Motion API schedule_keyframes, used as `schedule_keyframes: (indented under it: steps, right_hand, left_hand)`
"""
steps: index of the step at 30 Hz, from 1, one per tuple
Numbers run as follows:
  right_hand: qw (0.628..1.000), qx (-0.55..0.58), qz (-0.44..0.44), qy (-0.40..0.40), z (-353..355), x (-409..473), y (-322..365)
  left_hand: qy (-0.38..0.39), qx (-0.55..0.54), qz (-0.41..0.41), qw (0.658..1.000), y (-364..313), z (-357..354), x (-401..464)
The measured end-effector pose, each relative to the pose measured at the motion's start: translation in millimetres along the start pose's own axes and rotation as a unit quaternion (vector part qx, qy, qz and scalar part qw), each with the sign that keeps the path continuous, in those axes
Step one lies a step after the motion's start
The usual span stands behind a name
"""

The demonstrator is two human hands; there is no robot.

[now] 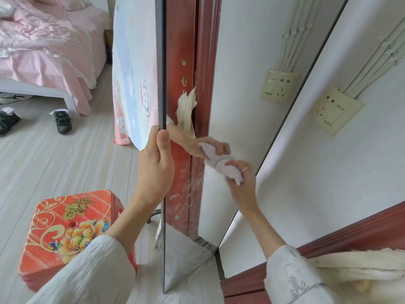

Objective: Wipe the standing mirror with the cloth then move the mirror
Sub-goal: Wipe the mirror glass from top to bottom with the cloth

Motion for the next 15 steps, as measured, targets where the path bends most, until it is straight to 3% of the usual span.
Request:
schedule_keyframes:
  steps: [3,5,7,11,15]
  right_hand:
    - [0.992,-0.072,-0.054,0.091,-15,-15,-36]
    - [0.957,-0.199,-0.076,0.197,-22,-19,-56]
    - [0.936,-0.261,-0.067,0.225,-14,-14,-58]
    - [0.987,-0.149,0.017,0.058,25,11,7]
    - [0.997,-0.051,0.033,-0.049,44,34,65]
  left_hand:
    - [0.001,-0.004,0.001,1.0,0,1,1]
    - [0.006,0.001,0.0,1.0,-1,1,0]
    - [0.01,0.005,-0.005,1.0,-2,1,-1]
    - [0.011,0.021,-0.005,1.0,-2,1,-2]
    - [0.002,0.018,-0.011,1.0,-3,2,-1]
Point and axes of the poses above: each hand's wrist, its own x-axis towards the middle knuckle, its own z-axis out of the back of the hand, y = z × x, the point moved 5 cm from there along x, towards the middle knuckle, and after that the axes turned 9 degrees about -z, right-handed, at the moved point
